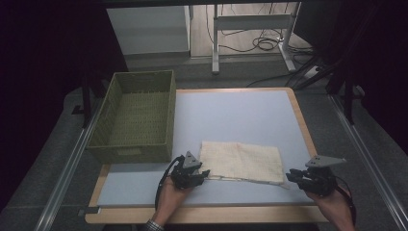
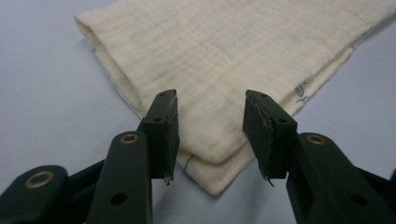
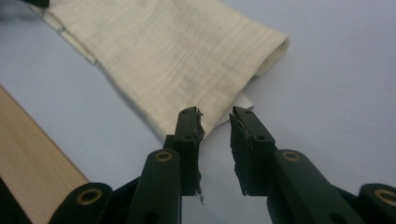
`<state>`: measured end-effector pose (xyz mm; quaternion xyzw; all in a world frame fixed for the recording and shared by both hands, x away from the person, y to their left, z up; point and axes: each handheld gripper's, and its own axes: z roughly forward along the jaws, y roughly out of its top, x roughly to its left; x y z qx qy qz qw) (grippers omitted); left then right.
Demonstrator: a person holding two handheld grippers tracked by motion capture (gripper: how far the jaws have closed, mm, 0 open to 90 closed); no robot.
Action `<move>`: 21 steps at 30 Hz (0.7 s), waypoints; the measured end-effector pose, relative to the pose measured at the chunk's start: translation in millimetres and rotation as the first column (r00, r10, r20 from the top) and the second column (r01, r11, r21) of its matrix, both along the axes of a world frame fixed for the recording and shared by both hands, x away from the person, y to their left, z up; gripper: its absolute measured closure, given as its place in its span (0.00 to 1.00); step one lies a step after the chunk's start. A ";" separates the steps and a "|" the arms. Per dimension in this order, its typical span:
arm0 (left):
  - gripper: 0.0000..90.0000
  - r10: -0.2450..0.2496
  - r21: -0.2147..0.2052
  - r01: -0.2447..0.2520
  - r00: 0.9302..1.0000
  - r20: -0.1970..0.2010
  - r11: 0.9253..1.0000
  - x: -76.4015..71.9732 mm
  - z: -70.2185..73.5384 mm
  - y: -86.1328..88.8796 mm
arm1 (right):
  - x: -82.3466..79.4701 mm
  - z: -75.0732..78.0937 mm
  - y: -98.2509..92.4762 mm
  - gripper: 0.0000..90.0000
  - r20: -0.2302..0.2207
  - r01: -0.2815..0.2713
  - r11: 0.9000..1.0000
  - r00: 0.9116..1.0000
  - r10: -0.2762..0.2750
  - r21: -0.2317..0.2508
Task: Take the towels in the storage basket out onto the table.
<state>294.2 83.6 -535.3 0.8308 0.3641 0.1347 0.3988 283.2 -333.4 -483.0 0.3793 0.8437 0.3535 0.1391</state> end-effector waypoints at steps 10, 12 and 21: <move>0.74 -0.026 0.018 0.027 0.999 -0.044 0.999 4.9 4.6 -0.7 | 3.8 -15.0 11.1 0.75 -0.025 -0.018 1.000 1.000 0.018 0.011; 0.73 -0.025 0.013 0.025 0.998 -0.054 1.000 5.3 1.8 1.0 | 3.4 -15.0 11.8 0.75 -0.023 -0.019 1.000 1.000 0.019 0.009; 1.00 -0.046 0.000 0.046 0.997 -0.070 0.999 3.7 4.5 3.1 | 4.8 -14.6 9.7 0.74 -0.022 -0.011 1.000 1.000 0.011 0.014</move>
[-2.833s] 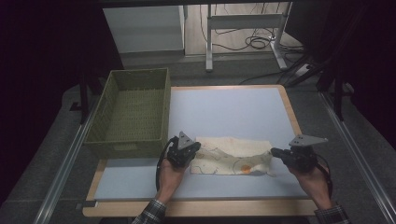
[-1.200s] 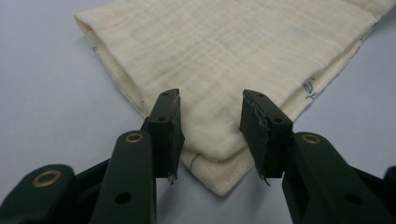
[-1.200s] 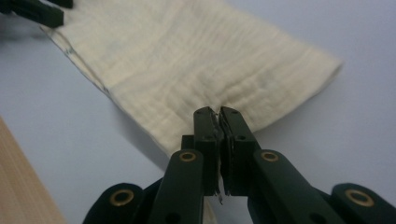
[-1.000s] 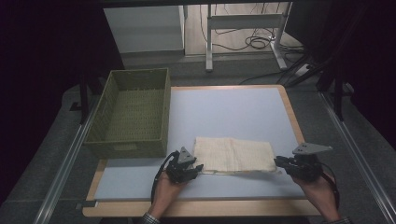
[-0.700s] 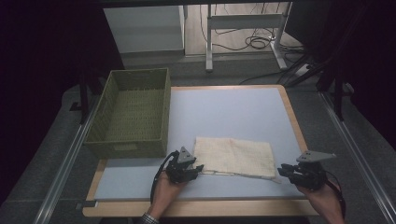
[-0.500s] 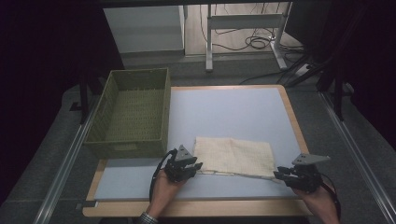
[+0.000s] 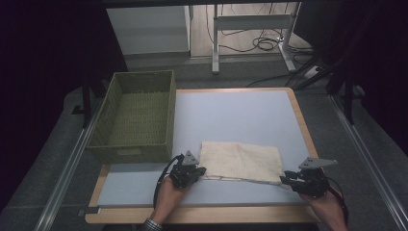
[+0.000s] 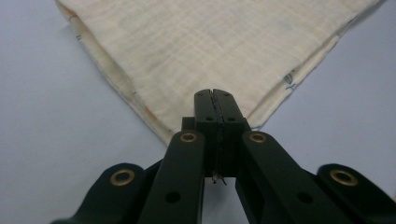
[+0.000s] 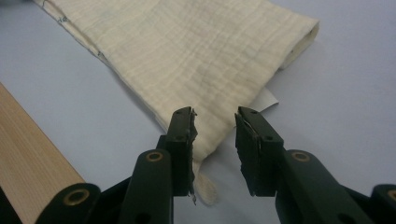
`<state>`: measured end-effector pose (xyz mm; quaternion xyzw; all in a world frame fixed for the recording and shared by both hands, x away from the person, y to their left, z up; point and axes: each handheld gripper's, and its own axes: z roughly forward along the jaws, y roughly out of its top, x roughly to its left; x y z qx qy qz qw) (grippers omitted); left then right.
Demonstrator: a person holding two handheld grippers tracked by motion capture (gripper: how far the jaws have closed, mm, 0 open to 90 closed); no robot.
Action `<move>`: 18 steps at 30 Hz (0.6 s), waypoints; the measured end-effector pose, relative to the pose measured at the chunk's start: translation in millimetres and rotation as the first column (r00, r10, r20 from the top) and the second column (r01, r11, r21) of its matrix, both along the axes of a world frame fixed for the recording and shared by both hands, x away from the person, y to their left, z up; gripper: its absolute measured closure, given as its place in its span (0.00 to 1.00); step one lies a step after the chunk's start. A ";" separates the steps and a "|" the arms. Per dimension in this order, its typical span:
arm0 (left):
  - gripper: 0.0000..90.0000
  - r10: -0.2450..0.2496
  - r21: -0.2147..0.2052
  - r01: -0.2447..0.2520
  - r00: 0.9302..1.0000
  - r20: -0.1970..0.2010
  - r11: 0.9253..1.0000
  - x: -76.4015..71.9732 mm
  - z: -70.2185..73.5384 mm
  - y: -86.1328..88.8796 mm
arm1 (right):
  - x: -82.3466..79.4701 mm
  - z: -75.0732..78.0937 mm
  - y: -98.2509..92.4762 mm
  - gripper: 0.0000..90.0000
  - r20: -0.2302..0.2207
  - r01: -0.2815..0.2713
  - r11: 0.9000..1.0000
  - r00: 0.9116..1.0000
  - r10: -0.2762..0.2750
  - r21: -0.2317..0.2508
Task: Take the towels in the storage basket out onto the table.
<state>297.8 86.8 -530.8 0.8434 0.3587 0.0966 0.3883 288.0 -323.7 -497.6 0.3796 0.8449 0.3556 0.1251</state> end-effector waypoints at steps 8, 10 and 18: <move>1.00 -0.013 -0.022 0.013 1.000 0.012 1.000 -12.1 18.9 5.2 | 0.9 4.8 1.8 0.74 0.016 -0.004 1.000 1.000 0.004 0.000; 1.00 -0.014 0.000 0.014 1.000 -0.002 1.000 -13.0 13.9 4.7 | 1.3 4.8 2.2 0.74 0.018 -0.004 1.000 1.000 0.004 0.002; 0.78 0.012 -0.007 -0.012 1.000 0.001 1.000 -6.2 9.4 5.5 | 5.1 7.2 3.1 0.70 0.026 0.000 1.000 1.000 0.000 -0.003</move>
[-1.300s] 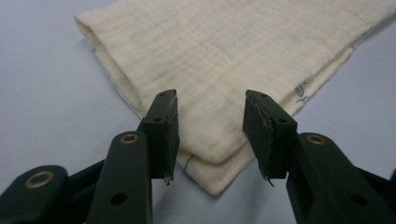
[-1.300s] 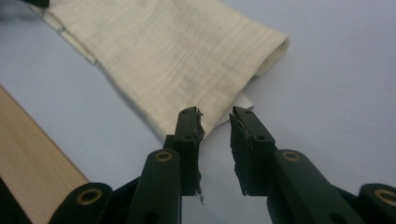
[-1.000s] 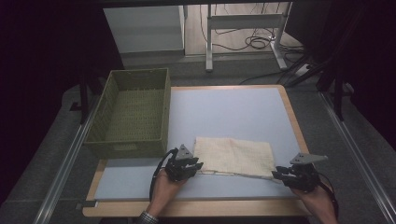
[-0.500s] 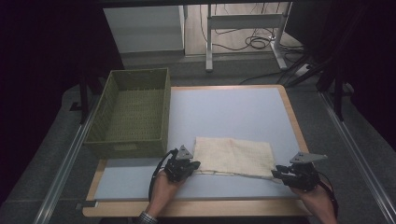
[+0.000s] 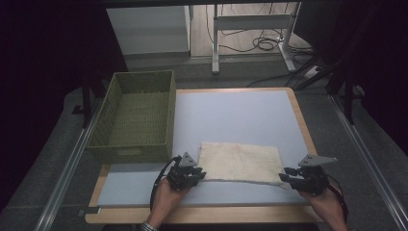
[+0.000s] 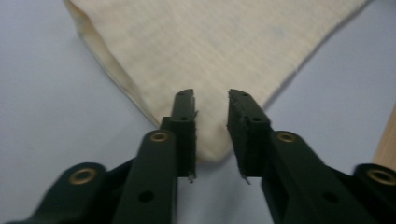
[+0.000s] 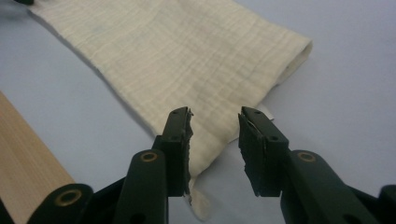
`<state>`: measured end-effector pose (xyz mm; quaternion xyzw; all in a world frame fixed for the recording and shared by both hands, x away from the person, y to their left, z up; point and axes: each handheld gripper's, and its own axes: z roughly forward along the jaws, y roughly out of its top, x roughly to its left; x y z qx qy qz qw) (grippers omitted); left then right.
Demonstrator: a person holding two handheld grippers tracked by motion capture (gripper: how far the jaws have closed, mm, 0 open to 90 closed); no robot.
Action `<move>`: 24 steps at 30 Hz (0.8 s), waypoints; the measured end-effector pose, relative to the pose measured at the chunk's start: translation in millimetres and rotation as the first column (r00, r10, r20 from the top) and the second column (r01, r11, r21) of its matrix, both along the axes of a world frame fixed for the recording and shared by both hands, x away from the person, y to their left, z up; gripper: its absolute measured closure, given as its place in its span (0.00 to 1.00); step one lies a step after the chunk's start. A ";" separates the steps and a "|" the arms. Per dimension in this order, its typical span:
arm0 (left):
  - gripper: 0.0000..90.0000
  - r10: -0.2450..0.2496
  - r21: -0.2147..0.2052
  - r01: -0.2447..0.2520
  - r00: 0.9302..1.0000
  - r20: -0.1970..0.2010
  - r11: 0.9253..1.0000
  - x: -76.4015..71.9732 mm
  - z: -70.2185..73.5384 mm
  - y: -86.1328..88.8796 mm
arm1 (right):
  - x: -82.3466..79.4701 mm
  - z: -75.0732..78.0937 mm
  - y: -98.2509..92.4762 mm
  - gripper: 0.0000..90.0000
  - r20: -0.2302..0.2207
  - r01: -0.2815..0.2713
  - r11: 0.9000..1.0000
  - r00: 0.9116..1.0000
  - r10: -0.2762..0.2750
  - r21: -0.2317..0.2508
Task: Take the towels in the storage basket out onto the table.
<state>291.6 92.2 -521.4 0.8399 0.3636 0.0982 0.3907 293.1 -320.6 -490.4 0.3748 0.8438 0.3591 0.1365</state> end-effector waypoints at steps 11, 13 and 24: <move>0.73 0.095 0.029 -0.097 0.994 0.053 0.995 57.5 18.3 -18.8 | 55.8 9.8 6.8 0.76 0.031 0.065 0.998 0.997 -0.065 0.016; 0.76 0.110 0.035 -0.113 0.992 0.064 0.993 69.4 20.2 -21.2 | 68.7 9.4 11.1 0.78 0.029 0.073 0.997 0.997 -0.074 0.011; 0.69 0.240 0.080 -0.242 0.970 0.027 0.967 106.5 -0.8 -18.3 | 103.4 -21.7 16.5 0.67 -0.015 0.131 0.991 0.991 -0.132 -0.039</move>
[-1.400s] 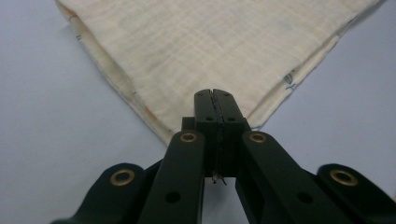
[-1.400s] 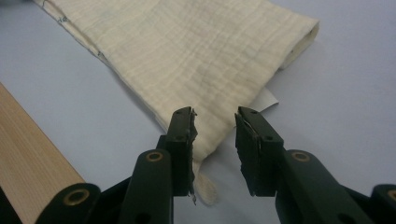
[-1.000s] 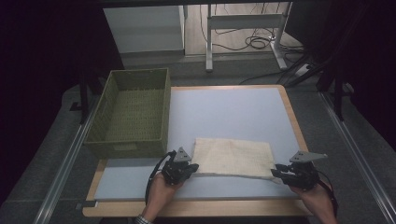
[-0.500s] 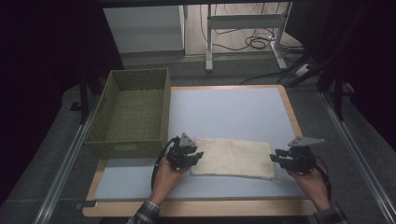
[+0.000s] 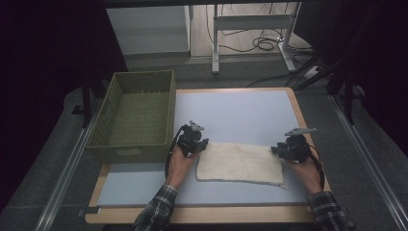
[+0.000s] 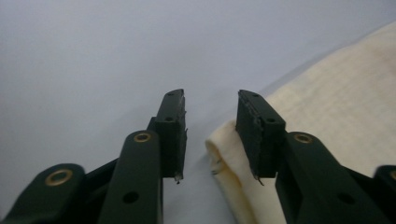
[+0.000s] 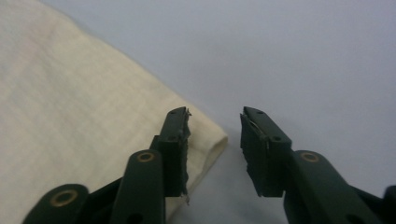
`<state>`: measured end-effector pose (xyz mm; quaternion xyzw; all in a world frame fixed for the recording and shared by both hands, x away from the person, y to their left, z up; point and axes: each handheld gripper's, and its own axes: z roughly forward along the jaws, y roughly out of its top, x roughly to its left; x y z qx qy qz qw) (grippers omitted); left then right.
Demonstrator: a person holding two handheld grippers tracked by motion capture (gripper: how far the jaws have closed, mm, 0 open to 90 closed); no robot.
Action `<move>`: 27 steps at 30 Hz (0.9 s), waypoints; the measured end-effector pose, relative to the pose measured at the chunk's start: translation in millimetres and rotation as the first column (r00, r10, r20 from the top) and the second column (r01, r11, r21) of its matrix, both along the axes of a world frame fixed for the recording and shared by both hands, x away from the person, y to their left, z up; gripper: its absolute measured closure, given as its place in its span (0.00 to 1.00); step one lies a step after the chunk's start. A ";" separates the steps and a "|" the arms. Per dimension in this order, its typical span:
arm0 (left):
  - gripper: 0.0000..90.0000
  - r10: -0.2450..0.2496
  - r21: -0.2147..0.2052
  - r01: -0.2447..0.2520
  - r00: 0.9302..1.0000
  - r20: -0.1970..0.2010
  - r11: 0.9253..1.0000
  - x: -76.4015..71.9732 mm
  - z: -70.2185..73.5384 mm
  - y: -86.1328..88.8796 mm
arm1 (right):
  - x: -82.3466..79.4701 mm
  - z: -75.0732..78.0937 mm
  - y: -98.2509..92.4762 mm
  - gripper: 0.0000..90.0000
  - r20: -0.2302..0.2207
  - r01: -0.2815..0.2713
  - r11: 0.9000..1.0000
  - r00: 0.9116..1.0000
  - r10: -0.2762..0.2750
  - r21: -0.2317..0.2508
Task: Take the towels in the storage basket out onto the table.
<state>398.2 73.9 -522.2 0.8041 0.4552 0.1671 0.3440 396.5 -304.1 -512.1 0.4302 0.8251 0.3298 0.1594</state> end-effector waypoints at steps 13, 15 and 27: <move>0.93 -0.077 -0.060 0.073 0.995 -0.067 0.996 -1.3 -7.8 -1.0 | 10.5 11.3 -1.8 0.96 0.025 -0.023 1.000 0.999 0.023 -0.019; 0.94 -0.089 -0.068 0.084 0.993 -0.072 0.994 -4.3 -5.0 -3.2 | 17.5 13.6 -2.1 0.96 0.036 -0.018 0.999 0.999 0.019 -0.027; 0.70 -0.116 -0.045 0.114 0.993 -0.032 0.992 -10.8 -2.3 -3.6 | 36.1 12.1 -5.8 0.86 0.034 0.012 1.000 0.999 -0.012 0.004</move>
